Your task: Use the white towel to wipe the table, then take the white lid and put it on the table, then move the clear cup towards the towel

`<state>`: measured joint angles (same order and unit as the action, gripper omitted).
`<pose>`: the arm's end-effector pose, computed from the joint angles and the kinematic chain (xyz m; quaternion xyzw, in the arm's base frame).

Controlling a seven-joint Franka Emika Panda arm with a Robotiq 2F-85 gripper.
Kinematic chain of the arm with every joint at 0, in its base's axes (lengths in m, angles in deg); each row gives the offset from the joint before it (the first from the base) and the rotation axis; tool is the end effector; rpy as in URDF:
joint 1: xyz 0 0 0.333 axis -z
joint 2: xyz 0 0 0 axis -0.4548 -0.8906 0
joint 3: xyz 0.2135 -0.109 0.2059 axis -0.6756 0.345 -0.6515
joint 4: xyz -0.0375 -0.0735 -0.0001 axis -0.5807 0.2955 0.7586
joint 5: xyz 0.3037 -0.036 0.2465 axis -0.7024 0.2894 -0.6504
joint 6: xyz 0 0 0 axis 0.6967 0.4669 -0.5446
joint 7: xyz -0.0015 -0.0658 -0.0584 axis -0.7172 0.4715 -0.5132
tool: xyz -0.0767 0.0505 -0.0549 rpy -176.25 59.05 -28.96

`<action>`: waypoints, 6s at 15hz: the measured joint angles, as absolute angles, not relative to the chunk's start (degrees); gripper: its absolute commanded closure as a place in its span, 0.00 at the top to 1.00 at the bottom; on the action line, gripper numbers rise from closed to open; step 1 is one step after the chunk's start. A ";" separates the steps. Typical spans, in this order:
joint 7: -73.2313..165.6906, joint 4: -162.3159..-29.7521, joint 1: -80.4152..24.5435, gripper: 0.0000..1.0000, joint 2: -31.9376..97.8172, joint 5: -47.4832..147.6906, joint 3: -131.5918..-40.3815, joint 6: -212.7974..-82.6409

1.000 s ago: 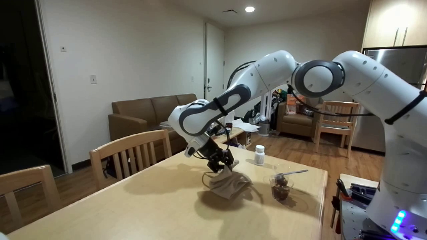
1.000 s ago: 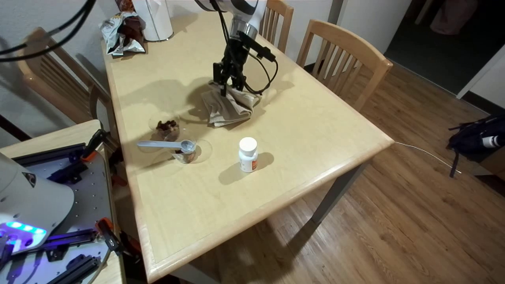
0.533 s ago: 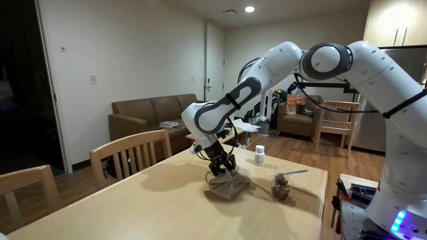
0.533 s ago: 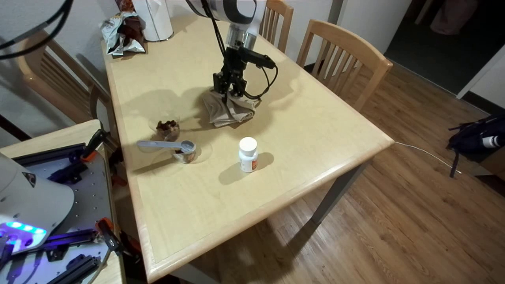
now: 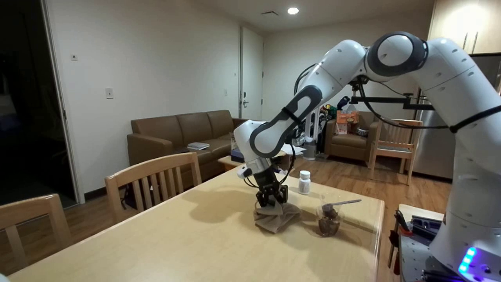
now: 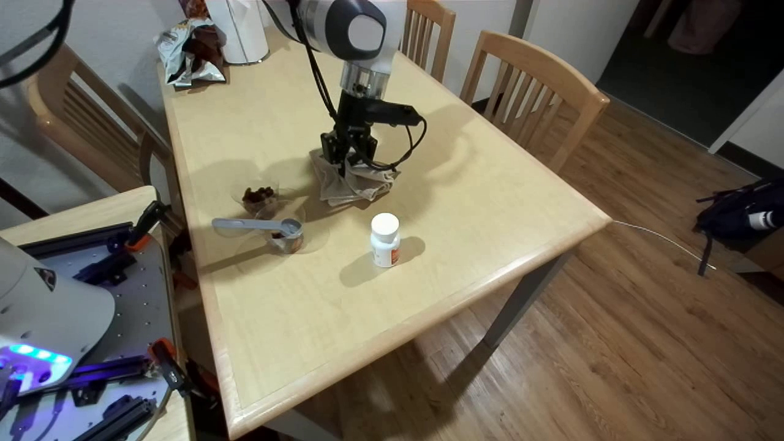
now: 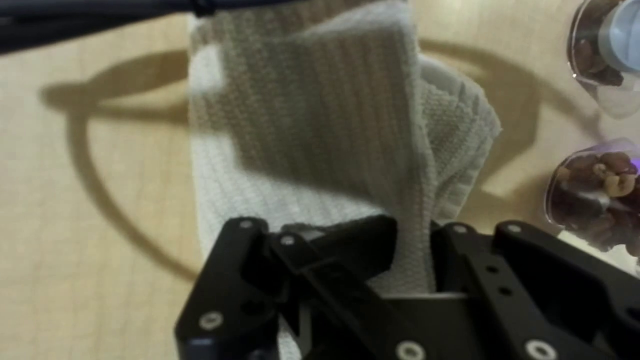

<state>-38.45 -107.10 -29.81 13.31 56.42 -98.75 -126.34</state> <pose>0.5875 0.1071 0.1697 -0.6474 -0.7287 0.1941 0.1105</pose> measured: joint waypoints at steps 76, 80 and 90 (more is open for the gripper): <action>-11.57 -74.19 -28.89 0.48 -6.06 60.69 -91.84 -137.82; -11.57 -74.08 -28.84 0.74 -2.22 60.09 -93.39 -131.62; -11.56 -78.18 -29.64 1.00 12.78 57.23 -96.53 -116.94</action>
<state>-11.56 -78.18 -29.64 12.78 57.23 -96.53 -116.94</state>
